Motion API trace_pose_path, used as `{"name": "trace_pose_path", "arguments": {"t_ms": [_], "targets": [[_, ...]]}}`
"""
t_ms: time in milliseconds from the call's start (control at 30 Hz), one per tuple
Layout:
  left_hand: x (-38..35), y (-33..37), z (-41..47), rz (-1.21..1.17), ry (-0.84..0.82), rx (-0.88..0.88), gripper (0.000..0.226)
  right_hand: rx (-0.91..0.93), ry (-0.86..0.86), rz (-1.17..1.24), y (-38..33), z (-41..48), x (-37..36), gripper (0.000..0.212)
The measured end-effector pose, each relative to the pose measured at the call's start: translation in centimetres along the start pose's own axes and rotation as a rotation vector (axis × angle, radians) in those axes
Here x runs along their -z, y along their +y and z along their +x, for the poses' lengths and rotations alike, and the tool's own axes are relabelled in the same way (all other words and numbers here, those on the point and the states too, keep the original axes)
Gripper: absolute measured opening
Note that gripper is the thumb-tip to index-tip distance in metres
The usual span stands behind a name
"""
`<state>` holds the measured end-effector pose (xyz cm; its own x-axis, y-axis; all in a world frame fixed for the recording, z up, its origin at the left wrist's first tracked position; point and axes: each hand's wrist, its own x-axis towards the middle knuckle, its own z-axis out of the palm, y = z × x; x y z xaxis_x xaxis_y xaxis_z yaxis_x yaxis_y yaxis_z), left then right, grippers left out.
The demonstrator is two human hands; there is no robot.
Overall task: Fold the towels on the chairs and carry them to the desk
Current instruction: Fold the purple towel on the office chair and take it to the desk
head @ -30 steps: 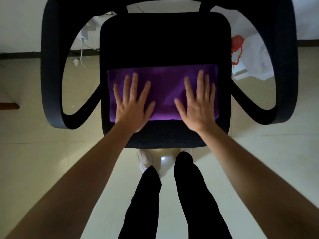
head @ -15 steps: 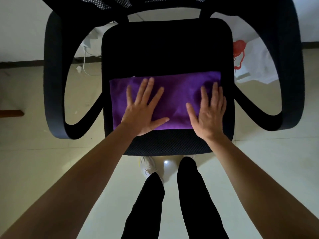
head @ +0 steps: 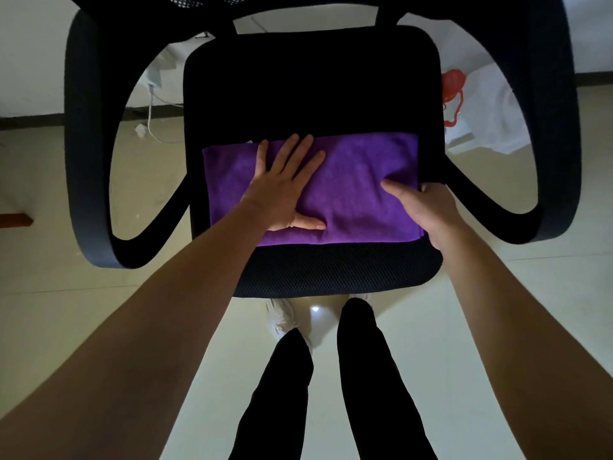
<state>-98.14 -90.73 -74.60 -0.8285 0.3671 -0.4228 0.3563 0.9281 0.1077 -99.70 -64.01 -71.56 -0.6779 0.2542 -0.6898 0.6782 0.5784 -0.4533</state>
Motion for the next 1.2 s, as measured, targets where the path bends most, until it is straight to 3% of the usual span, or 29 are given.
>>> {"name": "trace_pose_path", "arguments": {"t_ms": [133,300,433,500,600,667,800,933,1067,1133,1200], "targets": [[0.3,0.4,-0.3,-0.02,0.005,0.0,0.127,-0.013,-0.047,0.082,-0.5,-1.0,1.8,0.037],[0.1,3.1,-0.4,-0.058,0.047,0.075,0.124,0.175,0.174,-0.242,-1.8,-2.0,3.5,0.049],[0.3,3.1,-0.4,-0.08,0.038,0.069,0.123,0.218,0.17,-0.23,-2.9,-2.7,3.1,0.044],[0.6,2.6,-1.0,-0.128,0.154,0.097,0.11,0.276,0.19,-0.231,-4.4,-3.7,2.8,0.036],[0.2,1.2,-4.4,-0.329,0.556,0.366,0.062,0.397,0.2,-0.21,-7.1,-6.5,1.0,0.027],[-0.6,-0.3,-7.0,-0.517,0.703,0.597,0.046,0.488,0.152,-0.229,-8.7,-8.5,-1.2,0.034],[-2.3,-2.8,-10.7,-1.14,0.608,1.037,0.037,0.61,0.012,-0.327,-10.4,-11.0,-7.3,0.049],[-1.9,-3.7,-11.7,-1.377,0.586,1.041,0.019,0.636,-0.199,-0.376,-10.2,-12.9,-13.6,0.049],[-1.2,-3.8,-11.4,-1.438,0.621,1.042,0.024,0.63,-0.539,-0.421,-8.7,-13.8,-16.9,0.037],[-1.3,-3.8,-11.3,-1.448,0.629,1.07,0.027,0.578,-0.603,-0.302,-8.1,-13.5,-16.3,0.036],[-1.3,-3.6,-11.2,-1.465,0.623,1.083,0.028,0.542,-0.562,-0.096,-7.4,-12.8,-14.6,0.037]]}}
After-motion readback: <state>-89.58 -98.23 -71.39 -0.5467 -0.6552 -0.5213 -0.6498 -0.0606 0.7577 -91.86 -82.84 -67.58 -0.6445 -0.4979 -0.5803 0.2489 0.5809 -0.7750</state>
